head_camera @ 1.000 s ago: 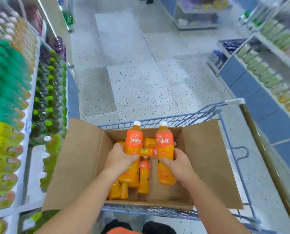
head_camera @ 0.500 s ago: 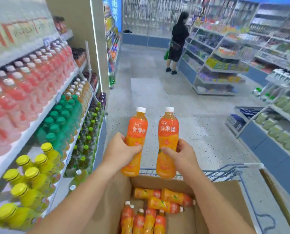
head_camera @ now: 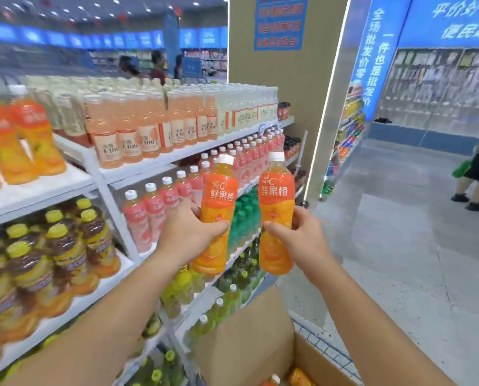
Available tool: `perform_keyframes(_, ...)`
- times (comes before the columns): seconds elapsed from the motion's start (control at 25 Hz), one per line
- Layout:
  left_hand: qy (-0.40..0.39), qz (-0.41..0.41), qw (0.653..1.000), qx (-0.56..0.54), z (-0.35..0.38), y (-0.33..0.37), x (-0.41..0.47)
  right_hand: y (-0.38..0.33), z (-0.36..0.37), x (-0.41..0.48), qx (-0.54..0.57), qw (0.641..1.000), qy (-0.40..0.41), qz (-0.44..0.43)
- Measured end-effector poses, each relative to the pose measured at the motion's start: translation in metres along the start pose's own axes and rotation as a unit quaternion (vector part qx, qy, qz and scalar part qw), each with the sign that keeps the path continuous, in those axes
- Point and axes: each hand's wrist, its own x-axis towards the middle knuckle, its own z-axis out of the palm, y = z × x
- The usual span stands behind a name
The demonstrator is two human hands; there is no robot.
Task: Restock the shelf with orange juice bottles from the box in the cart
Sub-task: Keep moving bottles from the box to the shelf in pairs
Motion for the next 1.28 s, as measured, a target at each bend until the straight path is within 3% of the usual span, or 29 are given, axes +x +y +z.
perform_keyframes(0.32,0.216,-0.074,0.972,0.052,-0.211,-0.054,-0.068,-0.087,0.176,-0.042,0.057,0.974,-0.201,-0.083)
perform_keyframes(0.56,0.342,-0.1,0.932,0.07,-0.357,-0.096,-0.136,-0.153,0.313,-0.116,0.096,0.942,-0.301,-0.113)
perform_keyframes(0.96,0.424,-0.128,0.889,0.113,-0.558,-0.174,-0.209,-0.228,0.517,-0.231,0.16,0.892,-0.399,-0.138)
perform_keyframes(1.28,0.478,-0.152,0.858,0.111,-0.638,-0.237,-0.227,-0.253,0.633,-0.273,0.172,0.862,-0.452,-0.149)
